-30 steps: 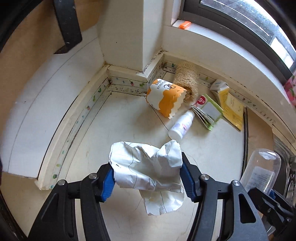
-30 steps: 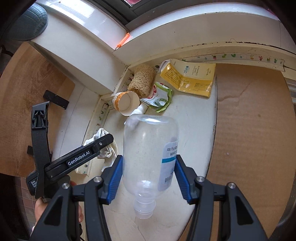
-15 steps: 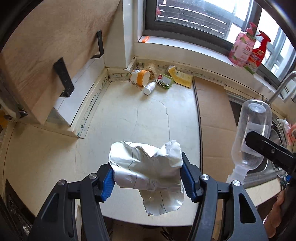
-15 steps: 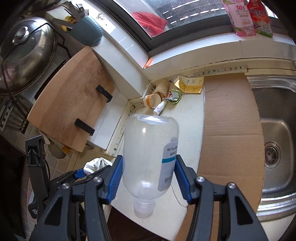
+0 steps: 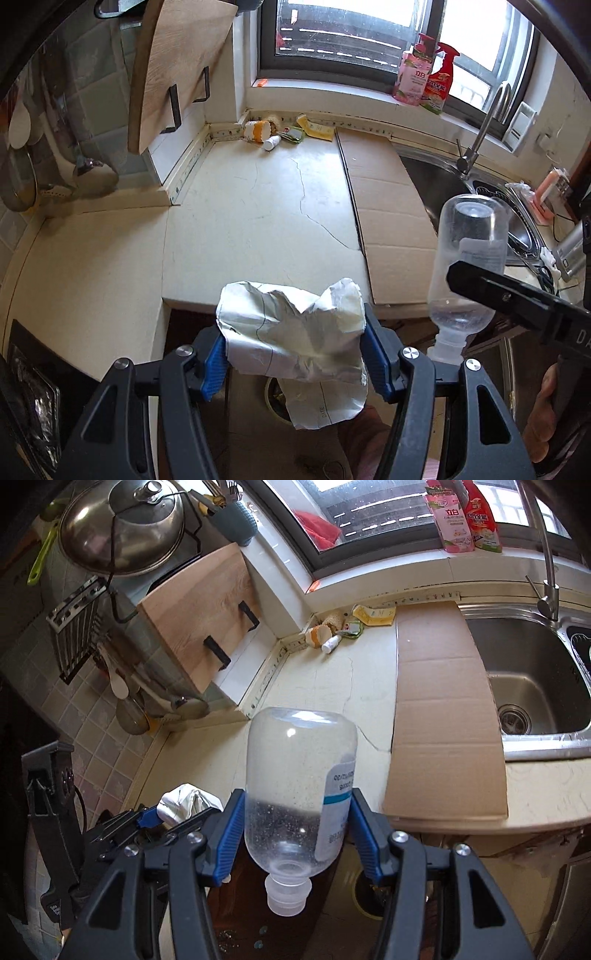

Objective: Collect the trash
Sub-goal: 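Lower both tools over the floor bin and open them, dropping tissue and bottle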

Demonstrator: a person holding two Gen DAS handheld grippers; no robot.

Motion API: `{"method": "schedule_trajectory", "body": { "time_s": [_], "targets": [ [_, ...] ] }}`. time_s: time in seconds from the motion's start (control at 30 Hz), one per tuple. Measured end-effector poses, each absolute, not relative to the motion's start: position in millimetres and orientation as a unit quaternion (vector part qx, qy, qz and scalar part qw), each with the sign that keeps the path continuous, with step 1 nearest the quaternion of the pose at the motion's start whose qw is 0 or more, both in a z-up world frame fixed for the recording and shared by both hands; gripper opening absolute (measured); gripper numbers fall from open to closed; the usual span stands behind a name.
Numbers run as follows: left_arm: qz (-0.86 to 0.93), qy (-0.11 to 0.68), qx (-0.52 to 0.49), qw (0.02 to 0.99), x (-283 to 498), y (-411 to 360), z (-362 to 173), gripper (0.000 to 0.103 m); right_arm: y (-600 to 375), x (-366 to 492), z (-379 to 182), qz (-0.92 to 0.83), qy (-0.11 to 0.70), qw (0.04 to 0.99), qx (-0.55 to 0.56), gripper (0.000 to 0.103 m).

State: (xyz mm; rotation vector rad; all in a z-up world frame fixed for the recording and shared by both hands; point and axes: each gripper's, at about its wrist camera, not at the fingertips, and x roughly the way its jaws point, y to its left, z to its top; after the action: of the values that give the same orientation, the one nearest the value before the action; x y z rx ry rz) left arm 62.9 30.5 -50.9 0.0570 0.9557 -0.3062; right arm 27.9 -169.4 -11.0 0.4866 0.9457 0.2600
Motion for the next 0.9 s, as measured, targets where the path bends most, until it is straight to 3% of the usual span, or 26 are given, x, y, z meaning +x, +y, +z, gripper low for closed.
{"method": "schedule_trajectory", "body": {
  "time_s": [0.13,0.5,0.9],
  "targets": [
    [-0.144,0.467,0.021,0.872,27,35,-78,0.061,-156,-3,-39,0.122,0.479,0.84,0.223,0.055],
    [-0.123,0.553,-0.001,0.824,18,36,-193,0.061,-140,-22,-148,0.099,0.579,0.782,0.206,0.055],
    [-0.081,0.647,-0.048,0.756,42,39,-421,0.062,-135,-12,-359,0.077,0.674,0.723,0.131,0.055]
  ]
}}
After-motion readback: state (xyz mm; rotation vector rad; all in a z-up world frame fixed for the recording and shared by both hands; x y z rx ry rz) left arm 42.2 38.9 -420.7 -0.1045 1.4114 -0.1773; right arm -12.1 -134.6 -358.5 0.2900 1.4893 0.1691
